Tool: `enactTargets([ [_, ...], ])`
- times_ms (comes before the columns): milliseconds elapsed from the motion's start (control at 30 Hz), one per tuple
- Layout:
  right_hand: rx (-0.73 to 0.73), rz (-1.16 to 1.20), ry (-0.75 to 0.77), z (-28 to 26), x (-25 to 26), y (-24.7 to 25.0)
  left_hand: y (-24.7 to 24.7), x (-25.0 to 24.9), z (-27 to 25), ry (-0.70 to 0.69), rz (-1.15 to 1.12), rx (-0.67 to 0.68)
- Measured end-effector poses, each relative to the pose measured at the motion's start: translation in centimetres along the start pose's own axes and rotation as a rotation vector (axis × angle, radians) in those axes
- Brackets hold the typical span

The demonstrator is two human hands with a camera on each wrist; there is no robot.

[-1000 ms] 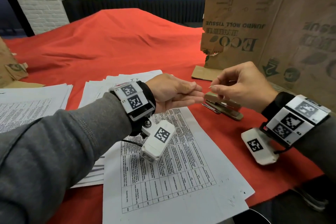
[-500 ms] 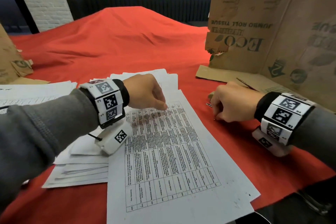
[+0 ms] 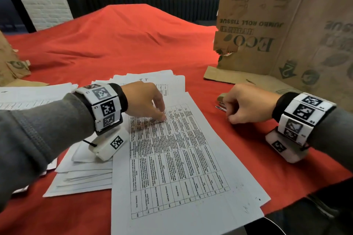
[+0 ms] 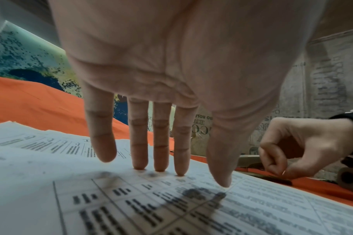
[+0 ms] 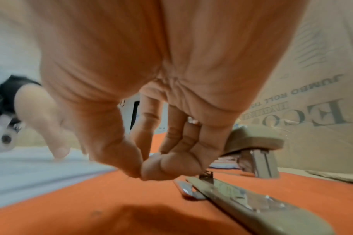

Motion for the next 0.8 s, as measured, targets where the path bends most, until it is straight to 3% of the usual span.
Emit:
enactTargets([
  [233,-0.172,0.446,0.029,-8.9,-0.6,3.4,-0.8,-0.2,-1.0,-0.072,0.128,0.147],
  [367,-0.266,0.753,-0.055,-17.7,-3.7,0.9,-1.5,0.2,-1.2,-0.112,0.189,0.185],
  [433,-0.207,0.86,-0.178,-22.0,-5.8,-3.5,-2.2,0.4,-0.7,-0.126,0.202,0.181],
  [533,-0.002,0.897,-0.38,-25.1,-8.6,-12.8,-2.4,1.4,-0.6,-0.084,0.205,0.155],
  [667,0.2,0.582,-0.724,-25.3,-14.4,-27.3,-3.2,4.4,1.5,-0.006,0.205,0.114],
  [800,0.27,0.361,-0.987,-25.2,-18.9,-36.9,-4.0,9.0,3.8,0.106,0.318,0.092],
])
Point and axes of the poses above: each hand's wrist, its own z-axis towards the middle knuckle, its own y-axis out of the back of the hand, x = y × z, the point moved 9 cm from there along z, towards the middle knuckle, and after that the axes turned 2 degrees about y, right-handed, at the moved point
